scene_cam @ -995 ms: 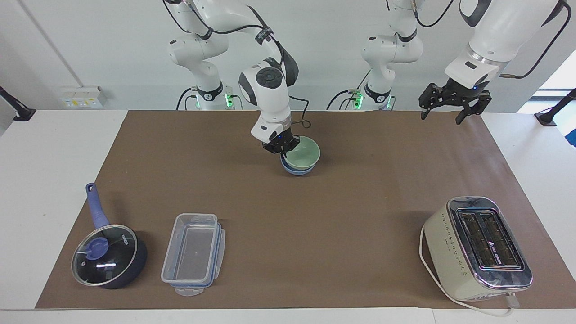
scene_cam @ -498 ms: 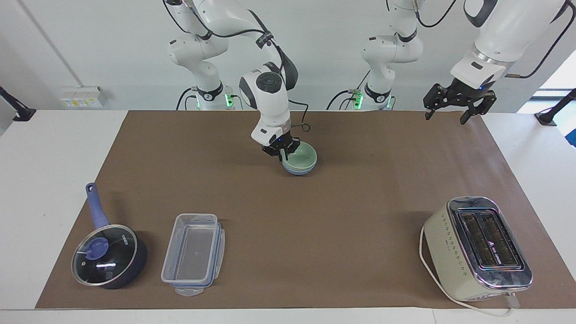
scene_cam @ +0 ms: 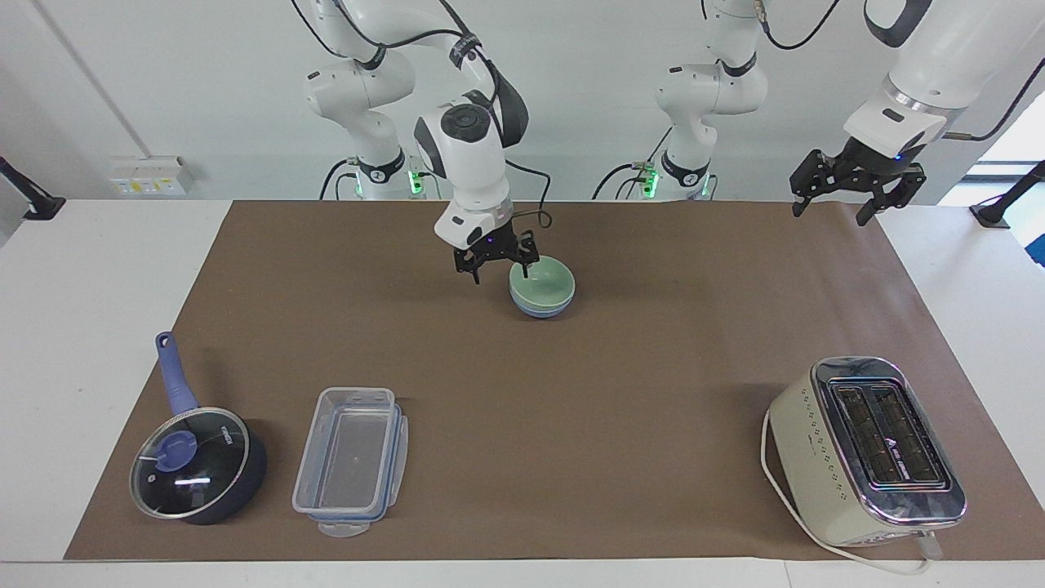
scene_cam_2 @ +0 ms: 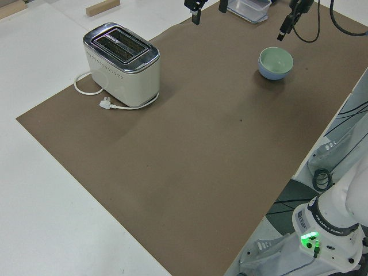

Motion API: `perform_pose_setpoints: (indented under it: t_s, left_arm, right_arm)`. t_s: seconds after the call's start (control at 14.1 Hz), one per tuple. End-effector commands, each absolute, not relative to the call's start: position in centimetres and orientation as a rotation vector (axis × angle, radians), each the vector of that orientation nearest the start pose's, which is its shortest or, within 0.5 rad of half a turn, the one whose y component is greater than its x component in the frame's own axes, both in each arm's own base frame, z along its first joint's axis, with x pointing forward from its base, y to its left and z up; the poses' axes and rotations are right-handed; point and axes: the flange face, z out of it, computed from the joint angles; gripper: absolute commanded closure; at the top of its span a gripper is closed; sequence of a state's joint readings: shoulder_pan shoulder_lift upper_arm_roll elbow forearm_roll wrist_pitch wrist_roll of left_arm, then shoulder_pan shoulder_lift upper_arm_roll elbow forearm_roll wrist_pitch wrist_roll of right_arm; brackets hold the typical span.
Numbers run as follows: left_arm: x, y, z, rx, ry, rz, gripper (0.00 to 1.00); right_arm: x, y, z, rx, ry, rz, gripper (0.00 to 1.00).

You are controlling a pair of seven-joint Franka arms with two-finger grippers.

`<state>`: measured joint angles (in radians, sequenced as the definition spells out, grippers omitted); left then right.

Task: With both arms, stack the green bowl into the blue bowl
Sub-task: 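Lower the green bowl into the blue bowl with the right gripper, then open the right gripper and withdraw it from the stacked bowls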

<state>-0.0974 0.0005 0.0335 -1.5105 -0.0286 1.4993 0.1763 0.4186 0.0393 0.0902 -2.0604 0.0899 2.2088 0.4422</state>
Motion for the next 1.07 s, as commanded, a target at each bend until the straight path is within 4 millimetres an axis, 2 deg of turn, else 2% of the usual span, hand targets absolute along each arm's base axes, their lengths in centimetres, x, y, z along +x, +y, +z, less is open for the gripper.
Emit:
perform_pose_setpoints:
  t_s: [0.0, 0.14, 0.36, 0.57, 0.85, 1.0]
  left_arm:
    - [55.0, -3.8, 65.0, -3.139, 0.404, -0.012, 0.00]
    - [55.1, -3.1, 64.8, -3.142, 0.380, -0.005, 0.00]
    - [55.2, -3.2, 64.7, -3.144, 0.380, -0.008, 0.00]
    - [55.0, -3.0, 64.4, -3.147, 0.383, 0.006, 0.00]
    - [54.8, -3.0, 64.3, -3.151, 0.357, 0.031, 0.00]
    - [54.8, -3.2, 64.3, -3.150, 0.367, 0.031, 0.00]
  right_arm:
    - [51.2, 23.4, 46.7, -3.030, 0.070, -0.098, 0.00]
    - [52.5, 19.5, 49.4, -3.034, 0.160, -0.114, 0.00]
    - [53.4, 14.0, 53.5, -3.052, 0.280, -0.155, 0.00]
    - [53.7, 12.0, 58.5, -3.052, 0.337, -0.151, 0.00]
    - [53.9, 10.3, 62.3, -3.053, 0.374, -0.196, 0.00]
    - [53.8, 8.3, 64.6, -3.047, 0.425, -0.205, 0.00]
